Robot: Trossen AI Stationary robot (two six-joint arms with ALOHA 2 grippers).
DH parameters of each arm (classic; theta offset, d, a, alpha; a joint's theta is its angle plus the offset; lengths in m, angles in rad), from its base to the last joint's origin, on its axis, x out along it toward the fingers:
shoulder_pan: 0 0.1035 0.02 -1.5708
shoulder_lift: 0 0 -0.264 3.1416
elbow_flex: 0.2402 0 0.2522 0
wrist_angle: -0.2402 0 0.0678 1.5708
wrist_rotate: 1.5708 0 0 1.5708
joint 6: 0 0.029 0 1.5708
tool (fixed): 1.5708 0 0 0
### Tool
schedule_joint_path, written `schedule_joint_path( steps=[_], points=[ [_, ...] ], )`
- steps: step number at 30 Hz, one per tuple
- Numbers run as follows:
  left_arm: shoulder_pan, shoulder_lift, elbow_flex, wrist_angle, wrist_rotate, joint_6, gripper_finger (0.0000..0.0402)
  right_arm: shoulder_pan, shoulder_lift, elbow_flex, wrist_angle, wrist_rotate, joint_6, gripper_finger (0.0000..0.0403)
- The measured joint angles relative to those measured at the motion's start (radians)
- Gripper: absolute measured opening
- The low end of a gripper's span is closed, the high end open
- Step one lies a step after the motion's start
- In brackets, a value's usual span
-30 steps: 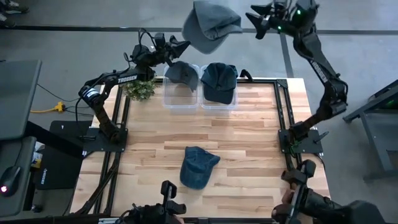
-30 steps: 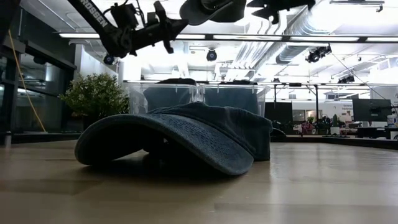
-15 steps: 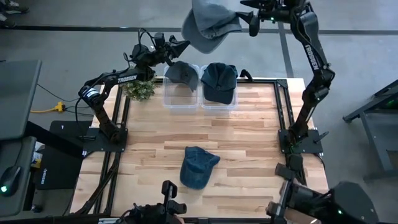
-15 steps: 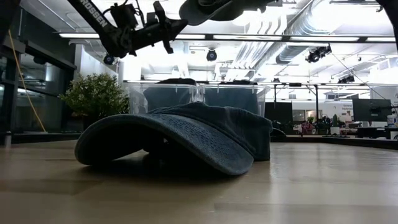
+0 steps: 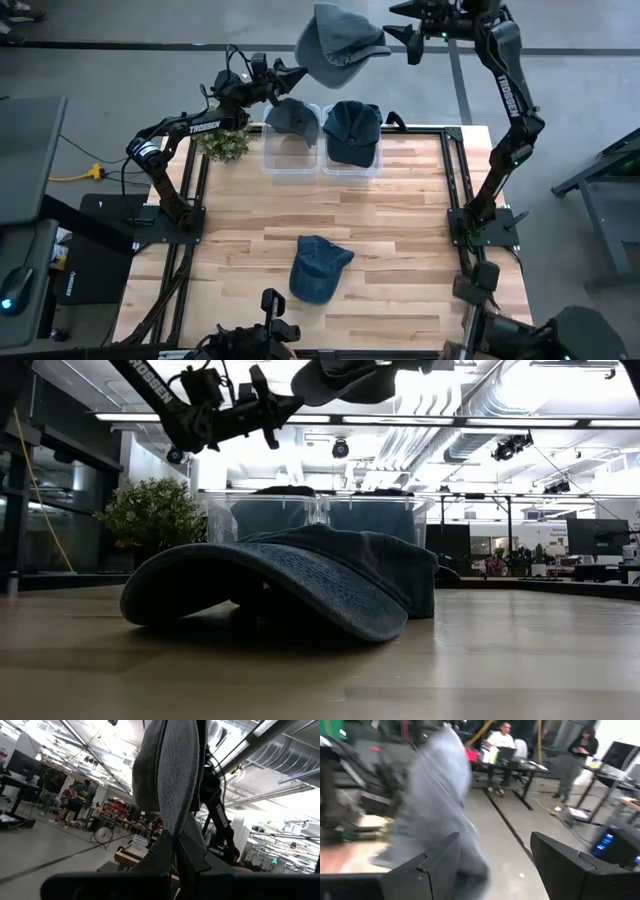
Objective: Pick & Place hat
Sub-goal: Put the gray cap into the left transparent bin
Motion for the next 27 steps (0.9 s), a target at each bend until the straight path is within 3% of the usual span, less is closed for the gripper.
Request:
schedule_joint_path(
  steps=[3,9,17,22,27],
  points=[
    [0.000,0.000,0.000,-0.006,-0.002,0.005,0.0000,0.001,-0.012,0.000,-0.034,-0.045,0.023,0.0238],
    [0.000,0.000,0.000,-0.020,-0.004,0.007,0.0000,0.027,-0.012,-0.002,-0.073,-0.034,0.054,0.0252],
    [0.000,0.001,0.000,-0.062,0.001,0.031,0.0000,0.106,0.009,-0.002,-0.078,0.109,0.020,0.0304],
    [0.000,0.001,0.000,-0.063,0.012,0.031,0.0000,0.137,0.027,-0.002,-0.074,0.221,-0.020,0.0314],
    [0.000,0.001,0.000,-0.063,0.022,0.031,0.0000,0.130,0.047,-0.002,-0.075,0.226,0.004,0.0314]
  ],
)
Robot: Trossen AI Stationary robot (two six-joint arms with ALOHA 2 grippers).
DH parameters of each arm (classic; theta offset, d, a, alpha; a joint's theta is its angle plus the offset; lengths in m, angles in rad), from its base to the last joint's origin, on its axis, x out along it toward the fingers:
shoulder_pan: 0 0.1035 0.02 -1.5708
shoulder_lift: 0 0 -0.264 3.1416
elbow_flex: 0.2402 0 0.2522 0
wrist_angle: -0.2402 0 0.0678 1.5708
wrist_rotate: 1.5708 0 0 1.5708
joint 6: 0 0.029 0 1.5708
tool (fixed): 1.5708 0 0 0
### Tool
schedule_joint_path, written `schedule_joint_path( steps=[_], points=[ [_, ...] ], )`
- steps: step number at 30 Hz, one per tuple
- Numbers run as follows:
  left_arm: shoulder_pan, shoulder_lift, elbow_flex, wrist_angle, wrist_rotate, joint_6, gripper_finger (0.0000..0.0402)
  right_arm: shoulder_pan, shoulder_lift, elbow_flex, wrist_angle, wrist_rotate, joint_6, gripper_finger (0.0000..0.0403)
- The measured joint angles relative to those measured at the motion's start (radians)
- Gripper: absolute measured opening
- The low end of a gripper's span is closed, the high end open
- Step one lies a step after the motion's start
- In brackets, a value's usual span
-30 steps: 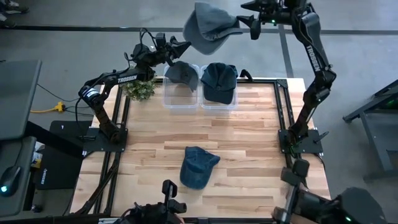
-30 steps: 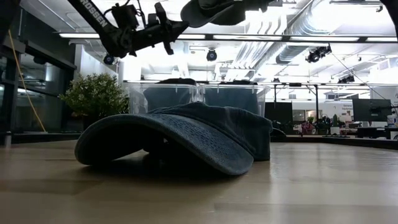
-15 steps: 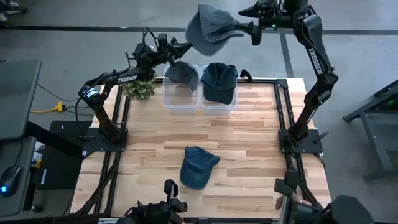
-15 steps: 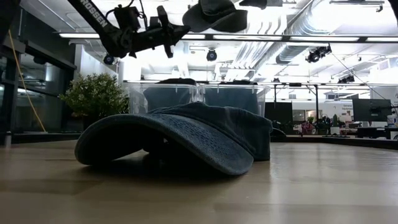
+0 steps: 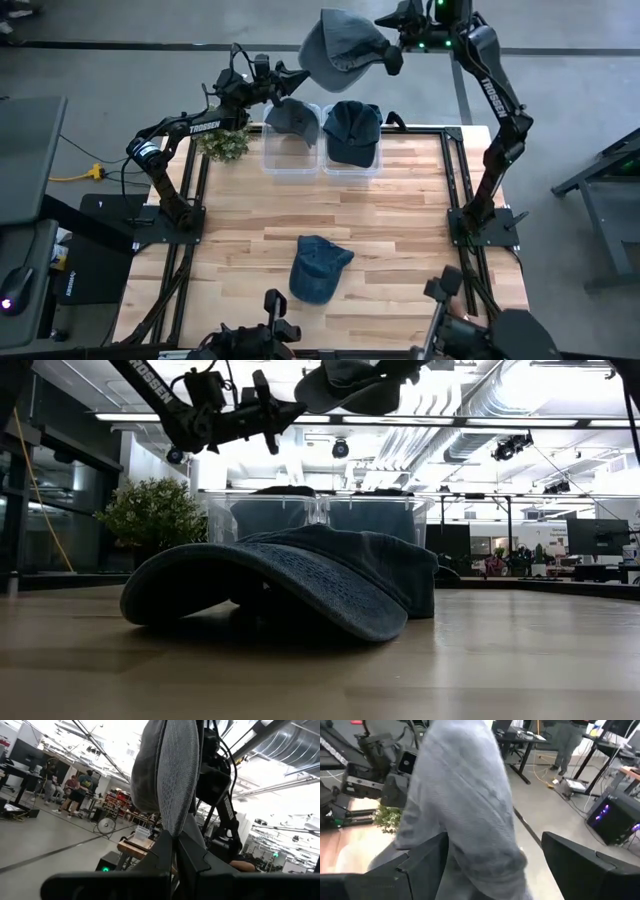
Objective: Pick & Place hat
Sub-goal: Put the gray cap into the left transparent bin
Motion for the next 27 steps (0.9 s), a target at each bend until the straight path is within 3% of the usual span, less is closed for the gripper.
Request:
schedule_joint_path(
  steps=[14,27],
  points=[
    [0.000,0.000,0.000,-0.010,0.036,0.000,0.0000,0.000,0.062,0.000,0.050,-0.017,0.001,0.0306],
    [0.000,0.000,0.000,-0.013,0.041,0.000,0.0000,-0.004,0.063,0.000,0.065,-0.030,0.061,0.0183]
  ],
)
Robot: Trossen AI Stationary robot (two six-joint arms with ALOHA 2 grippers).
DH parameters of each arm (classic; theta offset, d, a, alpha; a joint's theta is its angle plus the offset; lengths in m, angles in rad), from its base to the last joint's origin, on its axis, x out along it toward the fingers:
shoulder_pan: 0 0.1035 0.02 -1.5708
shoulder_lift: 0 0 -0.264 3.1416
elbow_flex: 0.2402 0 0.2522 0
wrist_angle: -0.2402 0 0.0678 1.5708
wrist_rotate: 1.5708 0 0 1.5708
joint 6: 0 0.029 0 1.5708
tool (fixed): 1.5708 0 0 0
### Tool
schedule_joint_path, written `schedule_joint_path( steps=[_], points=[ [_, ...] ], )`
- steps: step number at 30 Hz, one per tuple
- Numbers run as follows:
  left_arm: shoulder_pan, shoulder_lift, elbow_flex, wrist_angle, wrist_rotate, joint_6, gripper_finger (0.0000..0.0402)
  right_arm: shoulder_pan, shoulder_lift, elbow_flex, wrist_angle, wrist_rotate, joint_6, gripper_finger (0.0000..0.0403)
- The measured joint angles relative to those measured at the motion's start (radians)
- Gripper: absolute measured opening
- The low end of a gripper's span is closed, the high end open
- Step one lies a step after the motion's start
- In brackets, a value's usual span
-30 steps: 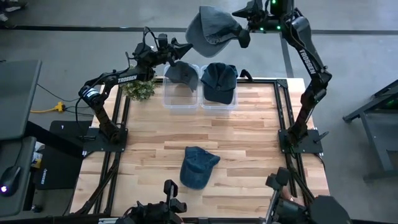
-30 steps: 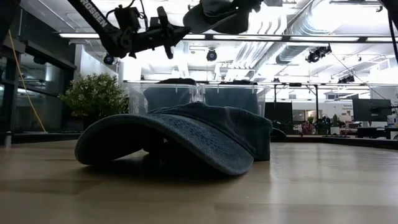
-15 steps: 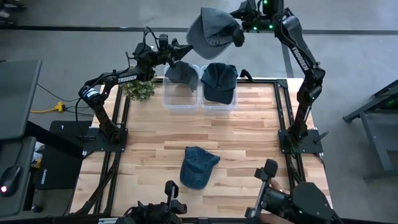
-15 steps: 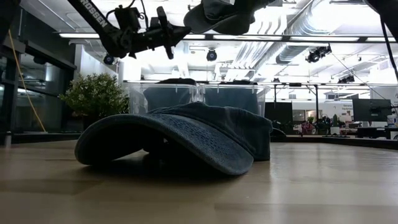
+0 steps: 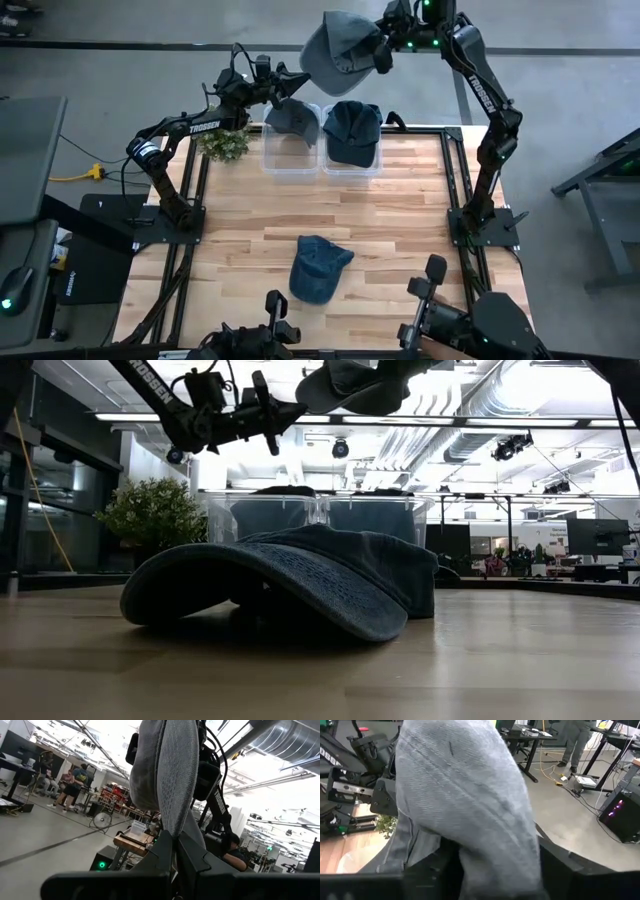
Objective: Pick & Place hat
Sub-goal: Put the gray cap into the left transparent bin
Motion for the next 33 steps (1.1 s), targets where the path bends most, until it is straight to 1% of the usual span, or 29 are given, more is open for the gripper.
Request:
schedule_joint_path(
  steps=[12,20,27,33],
  points=[
    [0.000,0.000,0.000,-0.005,0.000,0.000,0.0000,0.001,0.000,0.000,0.019,-0.002,0.013,0.0040],
    [0.000,0.000,0.000,-0.005,-0.001,0.000,0.0001,0.001,0.000,0.000,0.023,-0.006,0.012,0.0039],
    [0.000,0.000,0.000,-0.006,-0.004,0.000,0.0015,0.001,0.000,0.000,0.023,-0.006,0.012,0.0039],
    [0.000,0.000,0.000,-0.006,-0.005,0.000,0.0019,0.001,0.000,0.000,0.023,-0.006,0.012,0.0039]
  ],
)
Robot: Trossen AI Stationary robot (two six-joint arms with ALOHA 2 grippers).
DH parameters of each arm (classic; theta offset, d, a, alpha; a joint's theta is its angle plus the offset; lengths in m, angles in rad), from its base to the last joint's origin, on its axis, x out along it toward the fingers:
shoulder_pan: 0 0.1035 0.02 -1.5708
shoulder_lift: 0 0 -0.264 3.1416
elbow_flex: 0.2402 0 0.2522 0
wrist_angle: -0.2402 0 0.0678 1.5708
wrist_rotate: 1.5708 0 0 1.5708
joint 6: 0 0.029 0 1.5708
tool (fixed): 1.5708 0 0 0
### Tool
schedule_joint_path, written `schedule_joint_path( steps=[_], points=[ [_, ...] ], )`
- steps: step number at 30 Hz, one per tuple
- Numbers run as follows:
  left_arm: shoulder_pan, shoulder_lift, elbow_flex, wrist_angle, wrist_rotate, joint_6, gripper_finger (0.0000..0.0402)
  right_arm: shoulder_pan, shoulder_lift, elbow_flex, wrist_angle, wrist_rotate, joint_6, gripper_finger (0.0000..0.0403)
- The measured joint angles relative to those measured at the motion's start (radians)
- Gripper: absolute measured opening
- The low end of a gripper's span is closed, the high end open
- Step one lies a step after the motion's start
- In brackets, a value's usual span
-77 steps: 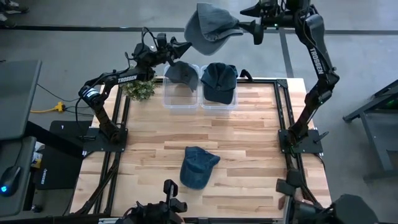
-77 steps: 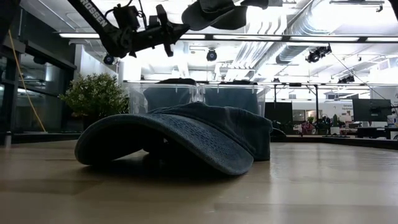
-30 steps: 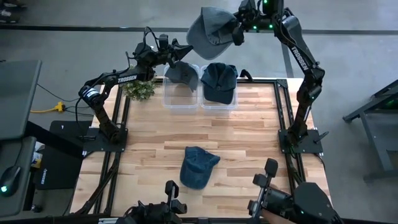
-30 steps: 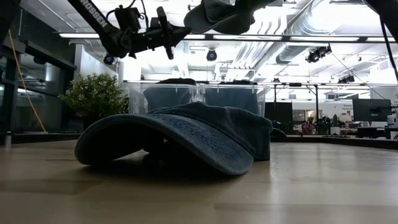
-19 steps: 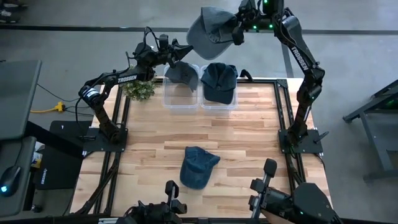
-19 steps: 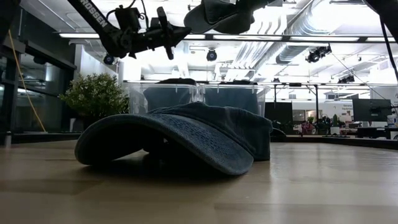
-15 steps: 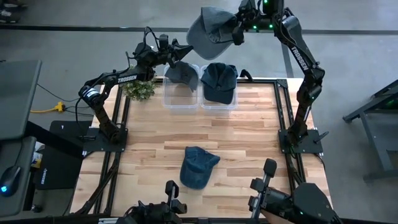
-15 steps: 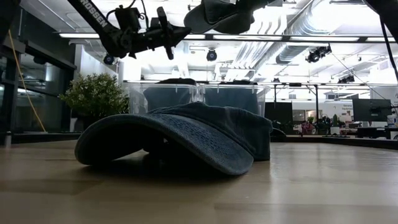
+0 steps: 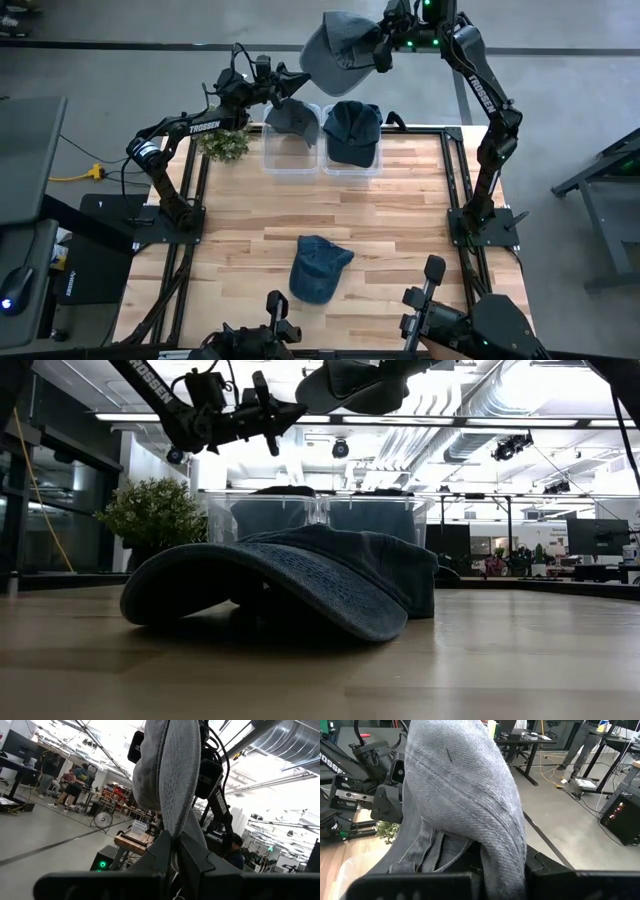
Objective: Pick & Place hat
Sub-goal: Put the gray cap into the left transparent bin
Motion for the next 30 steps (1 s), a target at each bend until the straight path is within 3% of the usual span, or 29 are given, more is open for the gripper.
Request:
schedule_joint_path(
  steps=[9,22,30],
  points=[
    [0.000,0.000,0.000,0.001,0.019,0.069,0.0038,0.000,0.000,0.000,0.000,0.007,0.000,0.0039],
    [0.012,-0.055,0.001,0.000,0.093,0.068,0.0238,-0.017,-0.001,0.000,0.000,0.037,-0.003,0.0039],
    [0.123,-0.234,0.001,-0.055,0.114,0.049,0.0235,0.024,-0.001,0.000,-0.025,0.015,0.010,0.0039]
  ],
)
